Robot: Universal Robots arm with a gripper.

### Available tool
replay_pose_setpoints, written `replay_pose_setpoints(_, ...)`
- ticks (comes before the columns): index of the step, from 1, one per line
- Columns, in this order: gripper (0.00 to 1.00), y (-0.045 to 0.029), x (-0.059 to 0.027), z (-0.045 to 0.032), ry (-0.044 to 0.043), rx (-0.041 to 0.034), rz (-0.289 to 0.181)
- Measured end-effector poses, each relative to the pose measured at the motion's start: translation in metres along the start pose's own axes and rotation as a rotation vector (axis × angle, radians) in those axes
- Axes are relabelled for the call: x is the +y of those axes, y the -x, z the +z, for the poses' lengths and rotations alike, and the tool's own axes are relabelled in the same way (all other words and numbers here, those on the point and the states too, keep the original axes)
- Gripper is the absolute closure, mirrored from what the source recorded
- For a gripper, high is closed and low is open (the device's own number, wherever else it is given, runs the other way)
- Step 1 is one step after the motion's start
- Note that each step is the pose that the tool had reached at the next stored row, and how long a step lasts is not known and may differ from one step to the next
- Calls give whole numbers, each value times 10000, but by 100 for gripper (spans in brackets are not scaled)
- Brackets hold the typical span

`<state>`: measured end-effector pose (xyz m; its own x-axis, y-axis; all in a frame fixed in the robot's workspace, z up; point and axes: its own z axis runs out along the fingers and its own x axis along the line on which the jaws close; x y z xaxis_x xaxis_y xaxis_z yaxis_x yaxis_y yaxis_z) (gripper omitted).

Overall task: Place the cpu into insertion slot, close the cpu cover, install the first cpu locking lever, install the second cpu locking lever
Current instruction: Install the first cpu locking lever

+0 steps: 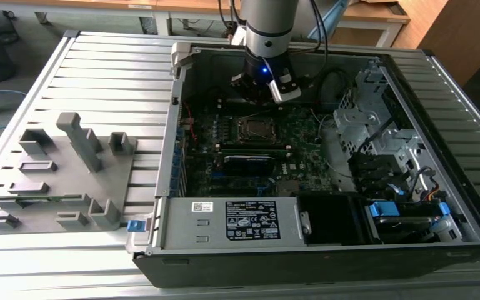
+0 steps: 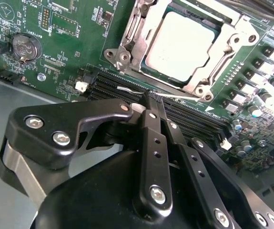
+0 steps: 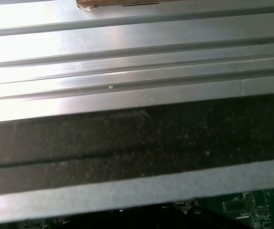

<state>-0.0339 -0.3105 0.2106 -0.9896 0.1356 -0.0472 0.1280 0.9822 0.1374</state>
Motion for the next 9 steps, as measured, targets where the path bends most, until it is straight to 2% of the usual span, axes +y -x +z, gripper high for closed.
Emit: replay_pose_setpoints(9, 90, 9, -2, 24, 6, 1, 1)
